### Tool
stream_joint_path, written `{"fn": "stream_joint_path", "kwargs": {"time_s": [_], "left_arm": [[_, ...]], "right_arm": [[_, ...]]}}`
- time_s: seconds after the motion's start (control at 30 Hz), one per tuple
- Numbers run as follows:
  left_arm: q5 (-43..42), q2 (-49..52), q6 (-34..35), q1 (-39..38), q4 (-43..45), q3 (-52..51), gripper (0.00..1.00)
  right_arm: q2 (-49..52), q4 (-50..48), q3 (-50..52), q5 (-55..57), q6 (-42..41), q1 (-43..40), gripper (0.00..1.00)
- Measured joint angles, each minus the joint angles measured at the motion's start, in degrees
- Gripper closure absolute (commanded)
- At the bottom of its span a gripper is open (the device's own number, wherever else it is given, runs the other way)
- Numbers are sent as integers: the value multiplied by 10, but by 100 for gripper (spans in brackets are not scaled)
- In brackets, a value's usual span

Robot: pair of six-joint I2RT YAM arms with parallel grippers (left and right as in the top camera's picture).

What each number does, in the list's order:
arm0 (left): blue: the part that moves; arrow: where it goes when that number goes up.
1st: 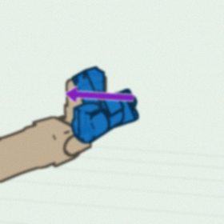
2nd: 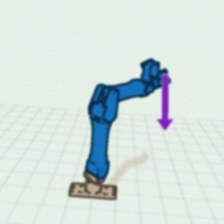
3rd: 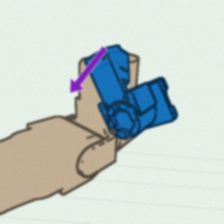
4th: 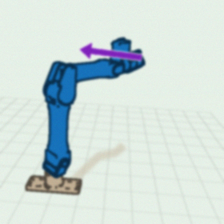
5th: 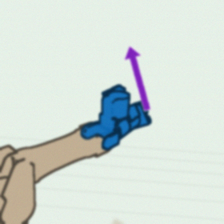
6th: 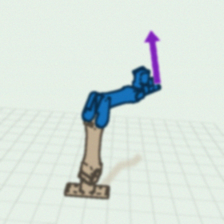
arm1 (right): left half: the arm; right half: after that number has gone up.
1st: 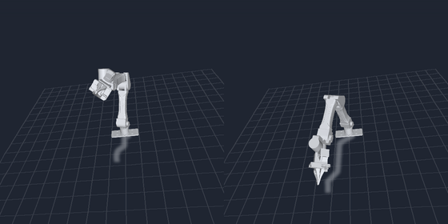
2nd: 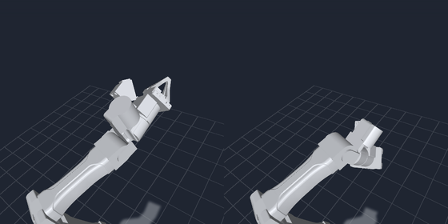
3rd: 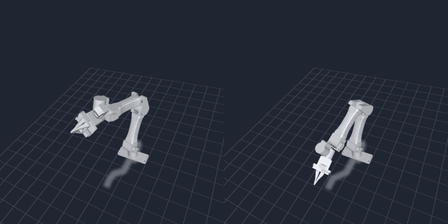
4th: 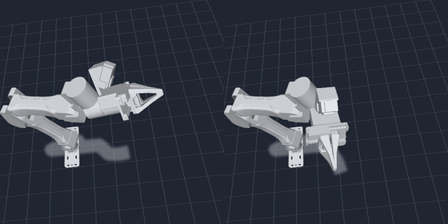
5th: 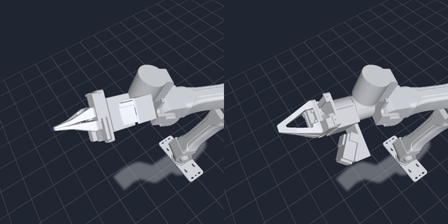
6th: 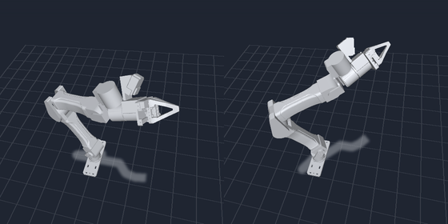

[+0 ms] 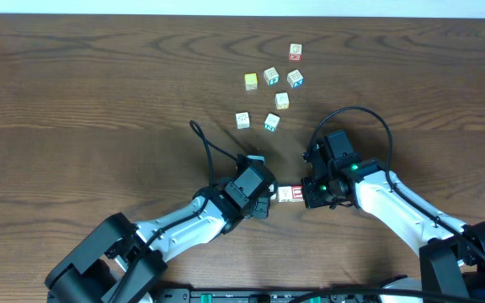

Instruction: Lift 3 blocks

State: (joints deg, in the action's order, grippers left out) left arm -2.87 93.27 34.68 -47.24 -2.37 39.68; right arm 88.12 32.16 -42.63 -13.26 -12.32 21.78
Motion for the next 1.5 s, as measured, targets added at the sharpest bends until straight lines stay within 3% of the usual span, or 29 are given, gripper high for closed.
{"fn": "stream_joint_path", "kwargs": {"time_s": [0.5, 0.67, 1.0, 1.23, 1.5], "left_arm": [[0, 0, -6, 0, 0, 0, 90], [1, 0, -6, 0, -3, 0, 90], [14, 0, -23, 3, -8, 0, 86], [32, 0, -38, 70, 2, 0, 85], [-7, 0, -54, 110, 56, 0, 85]], "right_arm": [[0, -15, 0, -5, 0, 0, 92], [0, -12, 0, -5, 3, 0, 97], [0, -1, 0, -7, 5, 0, 98], [0, -2, 0, -7, 5, 0, 98], [0, -5, 0, -7, 5, 0, 98]]}}
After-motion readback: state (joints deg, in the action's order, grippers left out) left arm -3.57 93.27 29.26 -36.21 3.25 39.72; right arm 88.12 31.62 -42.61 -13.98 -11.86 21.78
